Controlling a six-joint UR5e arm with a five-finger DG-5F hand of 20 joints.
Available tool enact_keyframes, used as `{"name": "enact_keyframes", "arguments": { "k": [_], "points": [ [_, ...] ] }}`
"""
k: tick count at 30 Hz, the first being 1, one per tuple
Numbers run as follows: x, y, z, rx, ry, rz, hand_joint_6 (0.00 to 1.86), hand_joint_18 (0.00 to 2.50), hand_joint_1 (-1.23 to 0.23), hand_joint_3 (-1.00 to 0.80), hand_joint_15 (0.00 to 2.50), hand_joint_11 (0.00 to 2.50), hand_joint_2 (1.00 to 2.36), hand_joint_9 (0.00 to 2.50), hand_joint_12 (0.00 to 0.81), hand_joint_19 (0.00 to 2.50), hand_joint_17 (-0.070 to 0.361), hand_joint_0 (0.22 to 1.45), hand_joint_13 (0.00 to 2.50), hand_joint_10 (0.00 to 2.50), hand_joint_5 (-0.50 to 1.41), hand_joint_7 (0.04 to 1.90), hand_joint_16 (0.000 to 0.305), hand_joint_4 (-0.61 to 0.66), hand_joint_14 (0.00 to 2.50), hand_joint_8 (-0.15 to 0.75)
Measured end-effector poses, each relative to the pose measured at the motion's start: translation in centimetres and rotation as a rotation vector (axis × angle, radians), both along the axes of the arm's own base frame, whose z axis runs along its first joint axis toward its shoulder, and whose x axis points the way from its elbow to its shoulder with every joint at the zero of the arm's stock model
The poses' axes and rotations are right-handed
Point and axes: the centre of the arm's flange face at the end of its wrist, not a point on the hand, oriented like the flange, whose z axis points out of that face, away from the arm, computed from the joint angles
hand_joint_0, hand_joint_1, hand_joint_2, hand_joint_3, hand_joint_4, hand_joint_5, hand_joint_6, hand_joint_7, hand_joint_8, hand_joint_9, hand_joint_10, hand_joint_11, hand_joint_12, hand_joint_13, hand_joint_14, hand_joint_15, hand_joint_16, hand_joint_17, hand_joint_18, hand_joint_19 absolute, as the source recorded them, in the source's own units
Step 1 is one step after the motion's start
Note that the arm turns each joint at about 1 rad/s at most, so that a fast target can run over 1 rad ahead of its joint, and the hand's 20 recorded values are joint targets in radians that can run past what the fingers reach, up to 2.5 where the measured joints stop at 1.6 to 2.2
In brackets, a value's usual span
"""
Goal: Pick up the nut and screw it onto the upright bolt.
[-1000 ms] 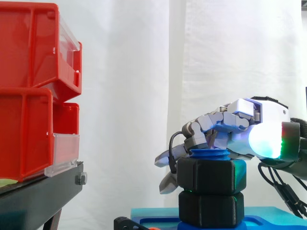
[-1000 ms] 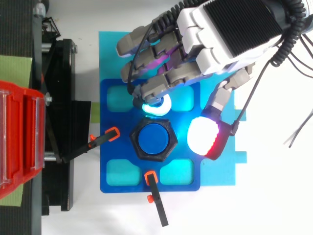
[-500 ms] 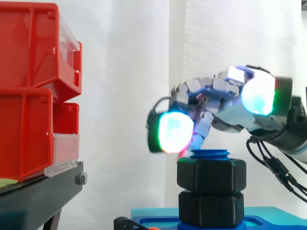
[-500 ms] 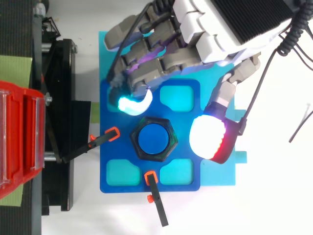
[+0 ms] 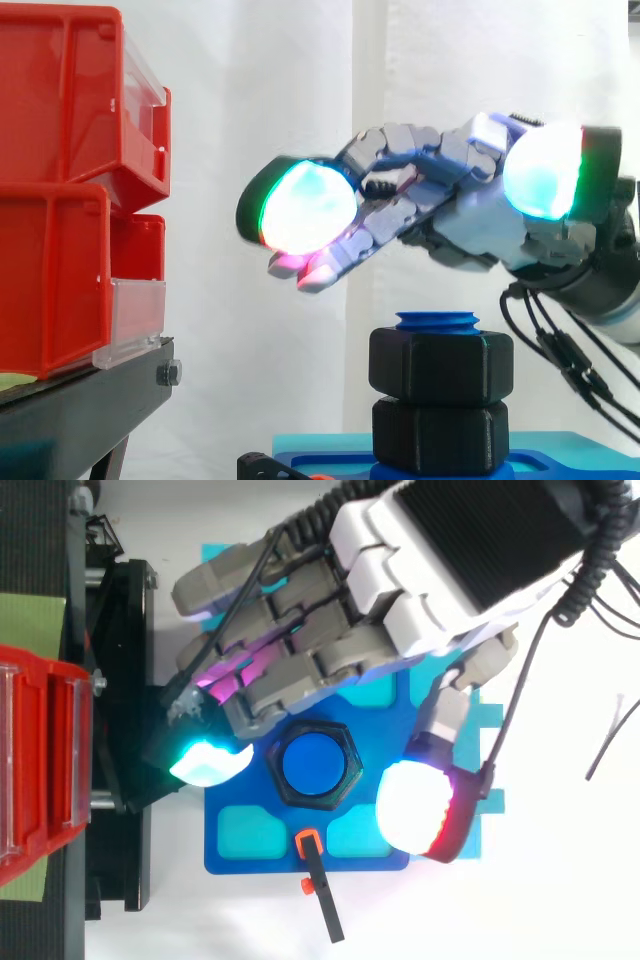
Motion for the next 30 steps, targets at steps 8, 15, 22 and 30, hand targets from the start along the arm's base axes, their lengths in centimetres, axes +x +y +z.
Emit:
{"name": "enact_keyframes", "arguments": {
  "k": [8,15,22,30],
  "points": [
    [0.5,0.2,-2.1,0.009,0.012,-0.023,0.50,0.29,-0.18,-0.50,0.00,0.00,1.00,0.73,0.295,0.00,0.067,0.47,0.58,0.00,-0.19,0.56,0.030,0.14,0.00,0.241],
    [0.3,0.3,-2.4,0.003,0.024,-0.020,0.50,0.30,-0.17,-0.50,0.00,0.00,1.00,0.74,0.297,0.00,0.066,0.47,0.60,0.00,-0.16,0.69,0.029,0.19,0.00,0.260],
    [-0.2,0.4,-3.6,-0.004,0.057,-0.022,0.50,0.32,-0.17,-0.50,0.00,0.00,1.00,0.77,0.298,0.00,0.065,0.48,0.62,0.00,-0.13,0.80,0.029,0.21,0.00,0.275],
    [-0.4,0.8,-4.2,0.001,0.075,-0.015,0.50,0.34,-0.17,-0.50,0.00,0.00,1.00,0.79,0.297,0.00,0.064,0.48,0.64,0.00,-0.10,0.98,0.028,0.25,0.00,0.284]
  ]
}}
